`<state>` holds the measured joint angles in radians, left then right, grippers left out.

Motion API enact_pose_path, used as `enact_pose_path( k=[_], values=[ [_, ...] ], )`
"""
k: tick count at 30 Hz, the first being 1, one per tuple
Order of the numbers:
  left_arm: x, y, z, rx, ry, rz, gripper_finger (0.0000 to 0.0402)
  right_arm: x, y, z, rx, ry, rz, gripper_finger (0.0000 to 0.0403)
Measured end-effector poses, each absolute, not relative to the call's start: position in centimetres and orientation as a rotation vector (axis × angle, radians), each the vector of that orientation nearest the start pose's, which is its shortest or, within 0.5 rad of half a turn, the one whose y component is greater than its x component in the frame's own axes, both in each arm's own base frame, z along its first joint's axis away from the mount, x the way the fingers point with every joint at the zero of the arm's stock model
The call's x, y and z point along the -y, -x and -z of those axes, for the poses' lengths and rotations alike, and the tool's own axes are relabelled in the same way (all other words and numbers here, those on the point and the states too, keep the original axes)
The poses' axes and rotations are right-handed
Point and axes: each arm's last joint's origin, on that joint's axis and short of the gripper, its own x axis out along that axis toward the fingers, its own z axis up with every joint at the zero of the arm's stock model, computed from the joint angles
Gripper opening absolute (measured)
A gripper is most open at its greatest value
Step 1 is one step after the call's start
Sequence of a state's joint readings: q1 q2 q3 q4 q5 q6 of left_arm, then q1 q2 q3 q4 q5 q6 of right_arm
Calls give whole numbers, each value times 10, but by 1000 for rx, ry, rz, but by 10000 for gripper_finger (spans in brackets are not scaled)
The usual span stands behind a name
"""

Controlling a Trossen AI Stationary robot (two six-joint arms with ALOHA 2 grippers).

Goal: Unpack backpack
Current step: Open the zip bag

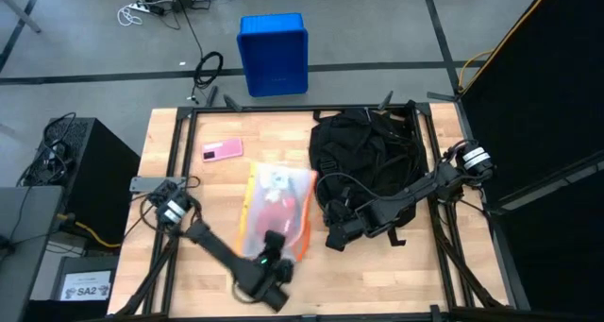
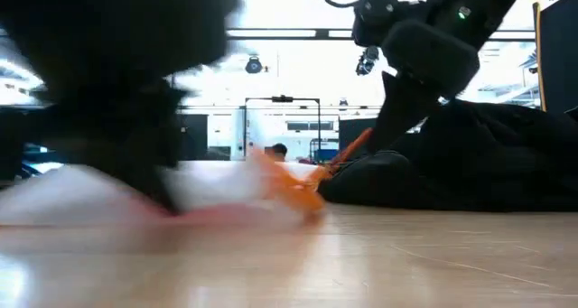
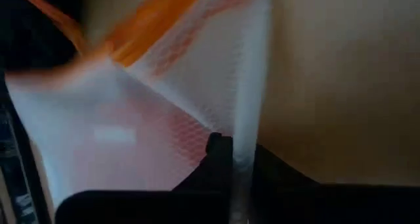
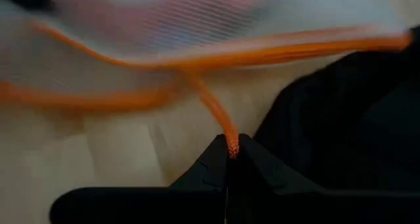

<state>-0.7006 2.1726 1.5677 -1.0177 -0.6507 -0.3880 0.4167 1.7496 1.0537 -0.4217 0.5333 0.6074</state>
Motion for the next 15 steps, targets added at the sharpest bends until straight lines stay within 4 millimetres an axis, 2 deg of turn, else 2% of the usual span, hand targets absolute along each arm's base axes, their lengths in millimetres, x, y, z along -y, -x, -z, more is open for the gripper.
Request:
enact_pose_path(
  k=[4, 10, 15],
  values=[
    [258, -287, -162, -1186, -620, -305, 0, -119, -307, -160, -910, -70, 403, 0],
    [277, -240, -176, -1103, -624, -428, 0, -117, -308, -158, -898, -69, 402, 0],
    [287, -215, -180, -1061, -623, -484, 0, -114, -312, -162, -875, -45, 409, 0]
  ],
)
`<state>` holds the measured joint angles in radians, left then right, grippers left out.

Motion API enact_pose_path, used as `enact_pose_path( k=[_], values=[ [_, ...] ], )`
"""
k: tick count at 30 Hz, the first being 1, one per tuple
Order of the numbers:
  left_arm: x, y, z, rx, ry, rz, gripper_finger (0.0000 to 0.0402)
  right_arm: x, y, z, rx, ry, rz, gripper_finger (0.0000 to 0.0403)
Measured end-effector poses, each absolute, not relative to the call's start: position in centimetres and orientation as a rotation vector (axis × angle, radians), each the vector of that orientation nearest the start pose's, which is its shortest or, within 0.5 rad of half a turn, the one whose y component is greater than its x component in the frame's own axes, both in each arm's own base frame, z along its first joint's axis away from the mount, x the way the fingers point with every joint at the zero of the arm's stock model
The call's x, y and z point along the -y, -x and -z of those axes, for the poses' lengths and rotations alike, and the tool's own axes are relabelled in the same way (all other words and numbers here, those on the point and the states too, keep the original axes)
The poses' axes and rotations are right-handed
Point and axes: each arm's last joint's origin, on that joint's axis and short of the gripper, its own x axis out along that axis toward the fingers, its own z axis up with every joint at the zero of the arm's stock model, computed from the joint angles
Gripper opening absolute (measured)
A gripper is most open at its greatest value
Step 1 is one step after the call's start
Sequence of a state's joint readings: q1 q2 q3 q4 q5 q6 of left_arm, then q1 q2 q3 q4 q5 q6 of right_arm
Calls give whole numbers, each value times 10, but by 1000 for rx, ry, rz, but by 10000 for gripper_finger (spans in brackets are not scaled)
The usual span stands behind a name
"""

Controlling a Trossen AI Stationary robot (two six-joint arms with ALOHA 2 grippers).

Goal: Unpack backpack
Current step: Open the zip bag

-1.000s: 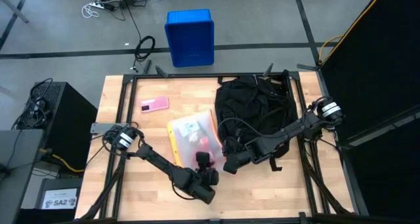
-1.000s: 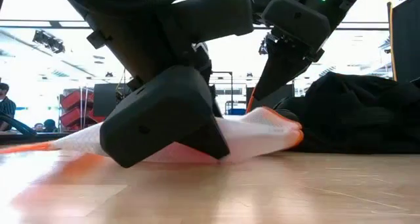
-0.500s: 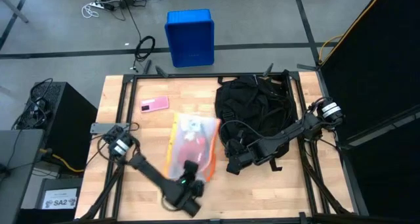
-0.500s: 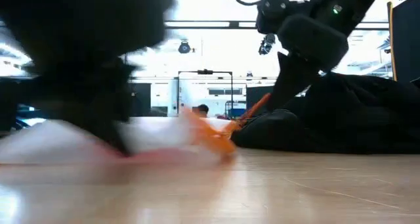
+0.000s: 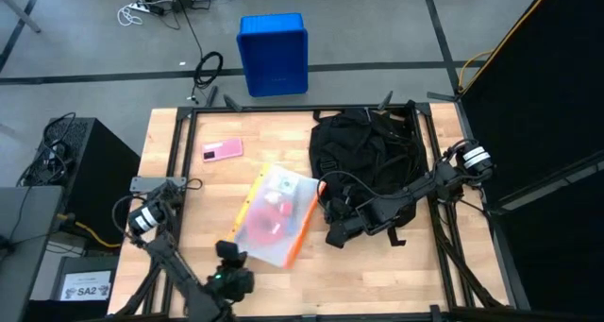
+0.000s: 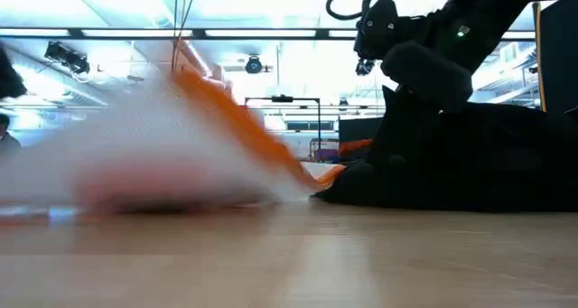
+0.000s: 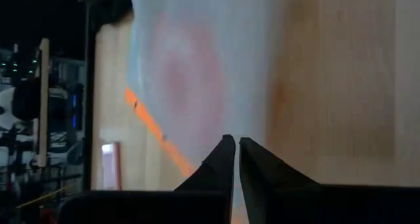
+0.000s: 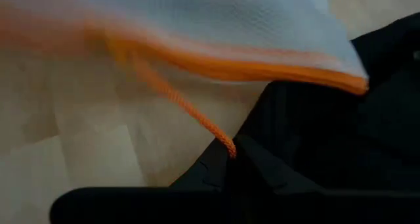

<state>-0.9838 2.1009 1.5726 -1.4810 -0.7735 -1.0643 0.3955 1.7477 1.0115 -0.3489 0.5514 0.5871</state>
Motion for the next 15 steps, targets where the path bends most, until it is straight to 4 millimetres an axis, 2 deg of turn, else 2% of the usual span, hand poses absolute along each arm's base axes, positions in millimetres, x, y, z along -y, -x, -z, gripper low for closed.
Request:
enact_pose_path(
  k=[4, 9, 12, 15],
  values=[
    [290, -206, -181, -1017, -612, -508, 0, -117, -322, -167, -810, -92, 318, 0],
    [295, -207, -182, -869, -587, -514, 0, -125, -329, -175, -723, -98, 214, 0],
    [296, -222, -183, -751, -556, -506, 0, -126, -331, -176, -700, -89, 198, 0],
    [297, -244, -184, -749, -549, -455, 1, -122, -332, -176, -704, -92, 210, 0]
  ],
)
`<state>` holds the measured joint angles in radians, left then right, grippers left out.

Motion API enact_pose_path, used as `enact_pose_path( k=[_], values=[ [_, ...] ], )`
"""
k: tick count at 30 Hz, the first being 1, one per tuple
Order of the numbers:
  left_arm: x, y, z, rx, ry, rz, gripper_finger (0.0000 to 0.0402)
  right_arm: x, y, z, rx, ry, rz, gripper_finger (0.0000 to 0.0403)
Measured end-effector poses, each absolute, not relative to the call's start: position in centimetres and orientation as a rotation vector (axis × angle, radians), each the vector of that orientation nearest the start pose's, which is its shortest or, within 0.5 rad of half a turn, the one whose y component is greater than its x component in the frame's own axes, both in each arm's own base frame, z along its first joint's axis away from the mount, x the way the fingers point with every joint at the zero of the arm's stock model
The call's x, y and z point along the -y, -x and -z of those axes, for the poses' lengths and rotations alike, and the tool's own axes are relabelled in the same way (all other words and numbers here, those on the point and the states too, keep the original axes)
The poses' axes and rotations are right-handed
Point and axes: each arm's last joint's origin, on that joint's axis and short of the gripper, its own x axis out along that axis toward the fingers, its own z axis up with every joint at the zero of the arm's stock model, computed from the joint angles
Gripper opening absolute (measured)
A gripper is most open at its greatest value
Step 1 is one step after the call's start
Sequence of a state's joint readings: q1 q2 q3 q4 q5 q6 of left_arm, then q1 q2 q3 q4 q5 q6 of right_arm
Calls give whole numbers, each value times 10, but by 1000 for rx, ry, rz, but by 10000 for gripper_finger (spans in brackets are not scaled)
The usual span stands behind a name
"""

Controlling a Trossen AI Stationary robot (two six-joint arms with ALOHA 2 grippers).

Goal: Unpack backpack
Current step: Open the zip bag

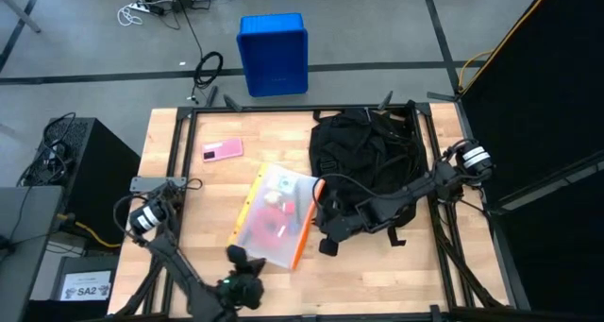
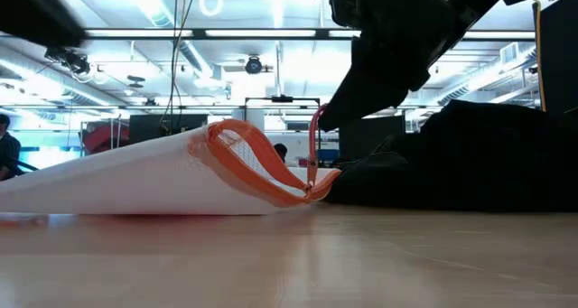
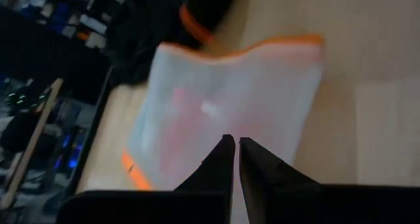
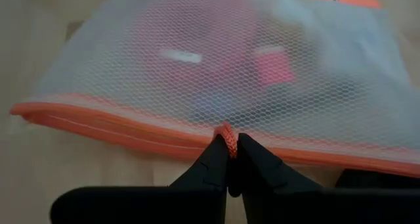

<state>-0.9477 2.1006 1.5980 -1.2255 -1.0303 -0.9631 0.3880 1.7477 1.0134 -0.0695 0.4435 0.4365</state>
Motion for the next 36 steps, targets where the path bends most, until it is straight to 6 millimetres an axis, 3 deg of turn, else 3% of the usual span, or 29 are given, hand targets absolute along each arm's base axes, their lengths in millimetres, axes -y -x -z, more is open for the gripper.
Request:
enact_pose_path(
  k=[5, 9, 19, 24, 29, 33, 36],
  values=[
    [305, -284, -183, -720, -501, -303, 10, -116, -335, -176, -700, -103, 230, 0],
    [310, -306, -187, -657, -542, -205, 41, -114, -335, -176, -700, -106, 235, 0],
    [305, -315, -188, -666, -518, -192, 174, -115, -335, -176, -703, -92, 228, 0],
    [303, -311, -191, -725, -597, -172, 215, -114, -335, -176, -703, -90, 228, 1],
    [300, -292, -200, -846, -615, -229, 207, -115, -335, -176, -704, -89, 227, 1],
    [304, -274, -204, -889, -543, -283, 174, -115, -335, -176, -704, -89, 226, 2],
    [317, -272, -200, -854, -444, -248, 143, -115, -335, -176, -704, -89, 226, 2]
  ],
)
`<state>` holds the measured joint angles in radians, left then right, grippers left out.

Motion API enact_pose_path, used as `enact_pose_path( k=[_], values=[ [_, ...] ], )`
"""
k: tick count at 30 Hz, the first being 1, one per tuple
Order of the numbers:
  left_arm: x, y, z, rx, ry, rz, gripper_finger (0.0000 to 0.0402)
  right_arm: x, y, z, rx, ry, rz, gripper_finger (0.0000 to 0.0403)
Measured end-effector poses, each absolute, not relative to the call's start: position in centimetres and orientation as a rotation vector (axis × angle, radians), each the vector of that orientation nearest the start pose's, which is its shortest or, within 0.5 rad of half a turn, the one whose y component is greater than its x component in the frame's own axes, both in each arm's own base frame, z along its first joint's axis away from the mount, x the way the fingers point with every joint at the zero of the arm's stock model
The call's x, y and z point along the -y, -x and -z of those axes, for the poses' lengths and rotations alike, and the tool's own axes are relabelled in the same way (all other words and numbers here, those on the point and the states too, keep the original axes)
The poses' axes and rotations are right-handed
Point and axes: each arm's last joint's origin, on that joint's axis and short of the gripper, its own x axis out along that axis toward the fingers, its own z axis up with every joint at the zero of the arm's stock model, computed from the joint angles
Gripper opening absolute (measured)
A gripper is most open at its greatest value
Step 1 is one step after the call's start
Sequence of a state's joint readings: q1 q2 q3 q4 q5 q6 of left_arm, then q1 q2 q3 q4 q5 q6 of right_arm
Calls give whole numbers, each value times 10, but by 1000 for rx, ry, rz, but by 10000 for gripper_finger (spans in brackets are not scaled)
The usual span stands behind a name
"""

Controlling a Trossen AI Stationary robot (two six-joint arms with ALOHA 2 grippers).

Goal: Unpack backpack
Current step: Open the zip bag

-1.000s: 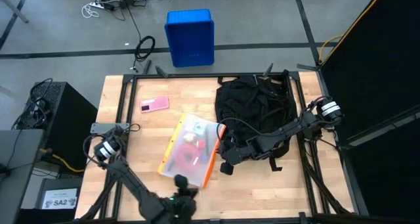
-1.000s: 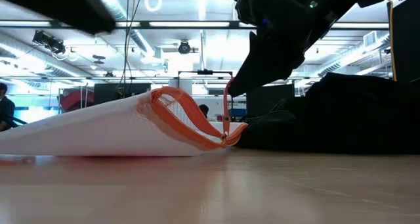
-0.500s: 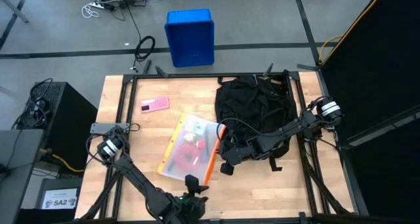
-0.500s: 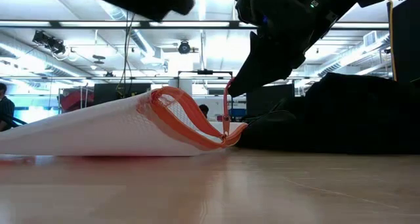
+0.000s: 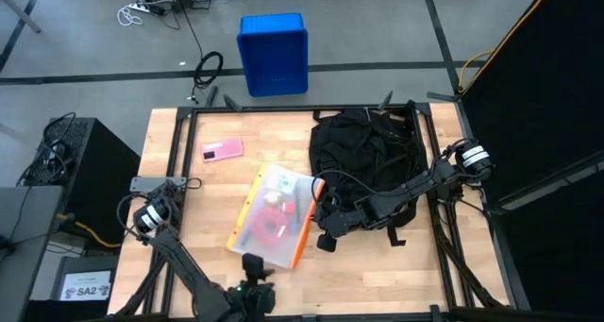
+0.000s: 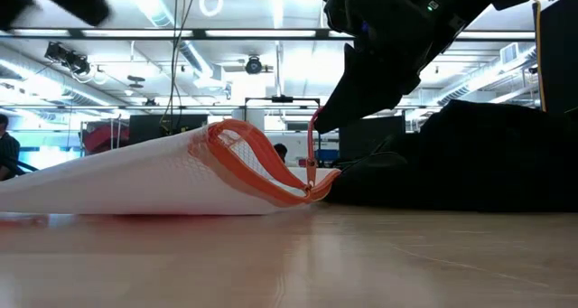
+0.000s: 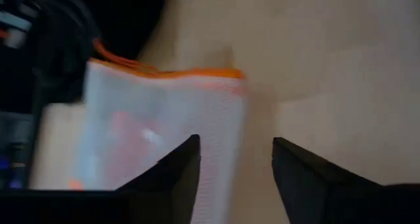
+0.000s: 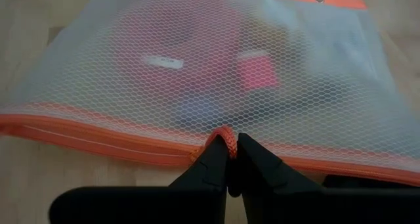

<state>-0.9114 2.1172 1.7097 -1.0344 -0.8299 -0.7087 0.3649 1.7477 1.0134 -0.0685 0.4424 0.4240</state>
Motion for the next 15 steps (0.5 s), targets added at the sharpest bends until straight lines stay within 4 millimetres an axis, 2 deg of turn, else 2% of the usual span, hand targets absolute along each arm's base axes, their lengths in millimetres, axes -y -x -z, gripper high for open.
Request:
enact_pose_path(
  k=[2, 6, 11, 15],
  values=[
    [329, -278, -194, -810, -430, -189, 126, -115, -335, -176, -702, -90, 226, 1],
    [340, -286, -175, -788, -546, -108, 110, -114, -336, -177, -695, -108, 233, 3],
    [331, -291, -170, -795, -610, -166, 120, -114, -335, -176, -698, -109, 235, 1],
    [324, -296, -170, -798, -632, -203, 151, -115, -335, -176, -698, -108, 234, 3]
  ],
)
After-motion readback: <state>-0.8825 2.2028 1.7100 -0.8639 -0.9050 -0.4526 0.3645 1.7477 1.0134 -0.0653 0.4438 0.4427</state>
